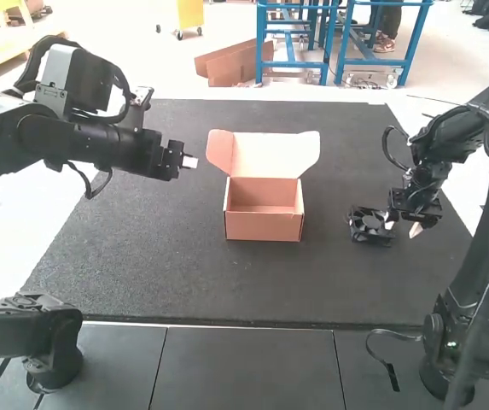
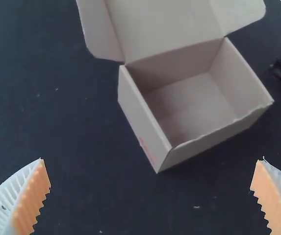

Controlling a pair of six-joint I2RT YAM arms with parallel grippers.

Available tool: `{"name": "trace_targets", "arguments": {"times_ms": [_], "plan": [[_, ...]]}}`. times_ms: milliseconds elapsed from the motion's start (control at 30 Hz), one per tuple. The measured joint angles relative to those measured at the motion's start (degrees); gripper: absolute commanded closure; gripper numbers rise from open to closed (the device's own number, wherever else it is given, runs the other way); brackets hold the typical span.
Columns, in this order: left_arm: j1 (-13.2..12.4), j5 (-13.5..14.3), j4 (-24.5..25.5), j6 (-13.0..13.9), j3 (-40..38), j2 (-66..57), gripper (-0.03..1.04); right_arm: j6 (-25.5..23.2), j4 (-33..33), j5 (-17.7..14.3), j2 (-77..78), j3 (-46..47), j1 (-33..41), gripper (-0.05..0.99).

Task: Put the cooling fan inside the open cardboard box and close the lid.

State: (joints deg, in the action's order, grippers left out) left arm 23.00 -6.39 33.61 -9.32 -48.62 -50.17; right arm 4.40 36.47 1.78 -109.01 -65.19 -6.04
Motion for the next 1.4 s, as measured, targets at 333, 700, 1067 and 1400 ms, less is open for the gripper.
{"name": "trace_targets", "arguments": {"times_ms": [333, 700, 1067, 1400], "plan": [[0.00, 0.02, 0.00, 0.00, 0.00, 0.00, 0.04, -0.33, 0.22, 2.56, 0.00, 0.00, 0.31, 0.95], [0.00, 0.20, -1.25, 0.00, 0.00, 0.00, 0.04, -1.05, 6.21, 2.49, 4.11, -1.18, 0.24, 0.95], [0.00, 0.20, -2.43, 0.00, 0.00, 0.00, 0.04, -8.00, 14.23, 4.96, 21.40, -3.93, 2.08, 0.94], [0.00, 0.20, -3.54, 0.00, 0.13, 0.00, 0.04, -22.23, 15.37, 9.22, 31.12, -3.93, 15.78, 0.94]]}}
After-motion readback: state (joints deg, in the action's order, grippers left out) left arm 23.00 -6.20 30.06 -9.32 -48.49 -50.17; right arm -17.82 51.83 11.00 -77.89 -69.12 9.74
